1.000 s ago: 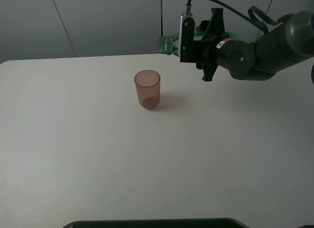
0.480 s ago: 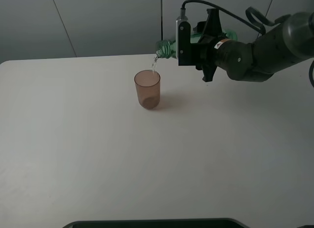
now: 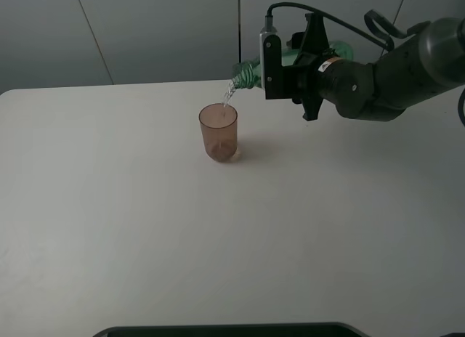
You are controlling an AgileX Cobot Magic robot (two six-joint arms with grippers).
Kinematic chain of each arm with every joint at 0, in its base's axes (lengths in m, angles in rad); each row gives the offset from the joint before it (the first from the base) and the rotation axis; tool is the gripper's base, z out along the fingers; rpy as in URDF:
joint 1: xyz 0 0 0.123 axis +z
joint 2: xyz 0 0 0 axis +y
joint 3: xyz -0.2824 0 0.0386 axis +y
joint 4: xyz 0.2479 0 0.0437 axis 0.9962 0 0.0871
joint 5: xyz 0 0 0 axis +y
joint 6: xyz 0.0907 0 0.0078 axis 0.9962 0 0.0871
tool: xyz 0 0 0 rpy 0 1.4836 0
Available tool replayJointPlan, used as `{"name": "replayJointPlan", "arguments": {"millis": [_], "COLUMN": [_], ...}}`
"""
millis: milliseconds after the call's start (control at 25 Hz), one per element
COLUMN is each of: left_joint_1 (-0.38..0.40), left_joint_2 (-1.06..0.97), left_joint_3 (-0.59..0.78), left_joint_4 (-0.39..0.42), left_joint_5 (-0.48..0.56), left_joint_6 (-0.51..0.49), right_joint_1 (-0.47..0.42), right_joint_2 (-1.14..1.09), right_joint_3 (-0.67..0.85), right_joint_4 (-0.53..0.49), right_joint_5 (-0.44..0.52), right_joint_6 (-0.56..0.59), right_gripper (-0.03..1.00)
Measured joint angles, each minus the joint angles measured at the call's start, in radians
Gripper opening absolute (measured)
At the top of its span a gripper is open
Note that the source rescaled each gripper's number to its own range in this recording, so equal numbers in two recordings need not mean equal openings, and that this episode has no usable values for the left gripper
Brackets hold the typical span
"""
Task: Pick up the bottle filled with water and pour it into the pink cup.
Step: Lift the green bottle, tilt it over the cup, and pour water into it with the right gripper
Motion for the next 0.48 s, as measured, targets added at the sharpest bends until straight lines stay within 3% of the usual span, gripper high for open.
{"name": "replayJointPlan", "arguments": {"millis": [480], "left_joint_1": [0.000], "left_joint_2": [0.000], "left_joint_3": [0.000], "left_joint_4": [0.000], "left_joint_5": [0.000], "left_joint_6": [0.000], "right_joint_1": [0.000], "right_joint_2": [0.000], "right_joint_3": [0.000], "right_joint_4": [0.040], "right_joint_5": [-0.006], "right_joint_6": [-0.055], "right_gripper": [0.00]}}
